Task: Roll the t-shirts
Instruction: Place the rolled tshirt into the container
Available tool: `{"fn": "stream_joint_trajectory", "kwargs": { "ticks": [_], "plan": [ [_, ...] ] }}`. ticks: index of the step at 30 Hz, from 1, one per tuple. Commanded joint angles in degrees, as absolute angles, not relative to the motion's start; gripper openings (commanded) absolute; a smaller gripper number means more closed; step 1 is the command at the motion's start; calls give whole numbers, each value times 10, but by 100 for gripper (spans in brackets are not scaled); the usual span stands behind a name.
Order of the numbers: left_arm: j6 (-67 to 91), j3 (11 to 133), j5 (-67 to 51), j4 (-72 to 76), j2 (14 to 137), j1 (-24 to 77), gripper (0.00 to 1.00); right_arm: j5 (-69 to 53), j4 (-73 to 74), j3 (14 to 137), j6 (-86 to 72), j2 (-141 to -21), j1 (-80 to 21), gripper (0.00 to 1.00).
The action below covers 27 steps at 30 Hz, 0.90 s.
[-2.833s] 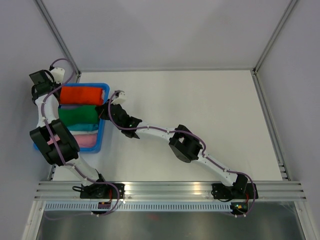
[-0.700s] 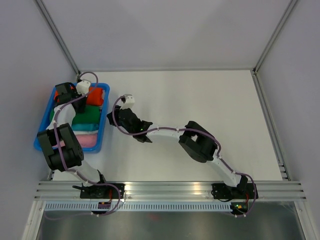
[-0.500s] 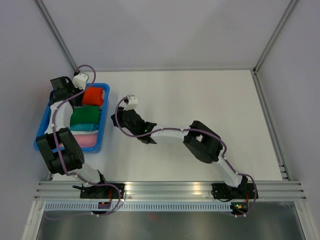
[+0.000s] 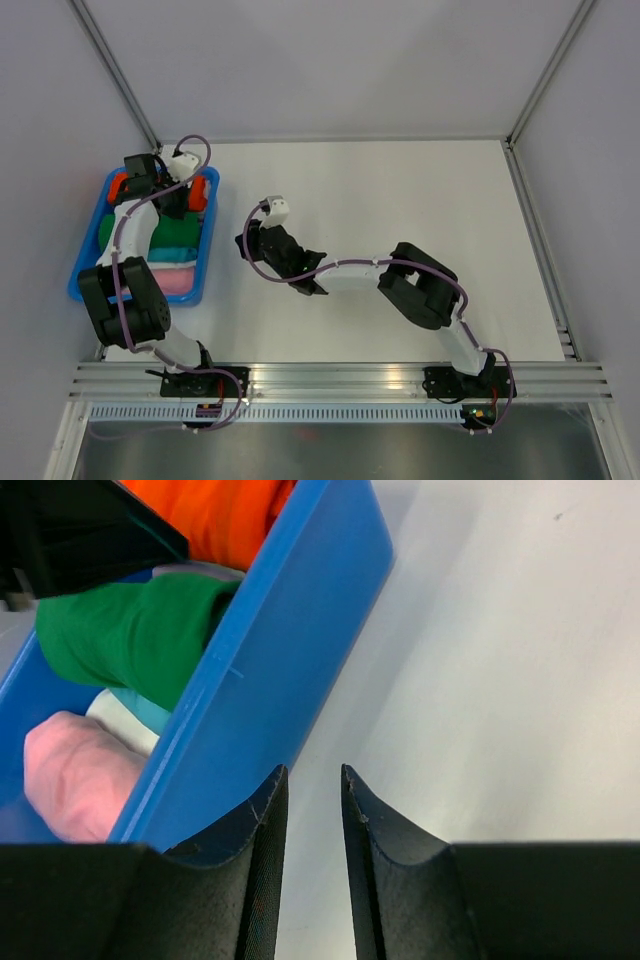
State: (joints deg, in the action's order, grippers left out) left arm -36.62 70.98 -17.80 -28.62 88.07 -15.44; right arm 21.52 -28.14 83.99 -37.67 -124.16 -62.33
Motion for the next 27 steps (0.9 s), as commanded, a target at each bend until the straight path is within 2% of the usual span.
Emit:
{"fn": "stream_joint_trajectory", "kwargs": {
  "ticks": [1,10,12,17,23,27],
  "plan": [
    [-343,711,-149,-288,937,-147,14,224,-315,820,-376,-1201,-620,34],
    [-330,710,-121,-270,976,-124,14,232,-307,788,-365,-1181,-609,34],
    [-327,719,-110,-269,956,-123,15,231,-303,784,-364,-1176,-608,34],
    [-317,744,-65,-272,877,-124,25,229,-295,773,-355,-1165,-608,34],
    [-350,713,69,-272,776,-127,30,214,-280,763,-357,-1144,-608,33],
    [-369,672,106,-263,751,-179,23,212,-265,758,-349,-1134,-612,33]
  ]
}}
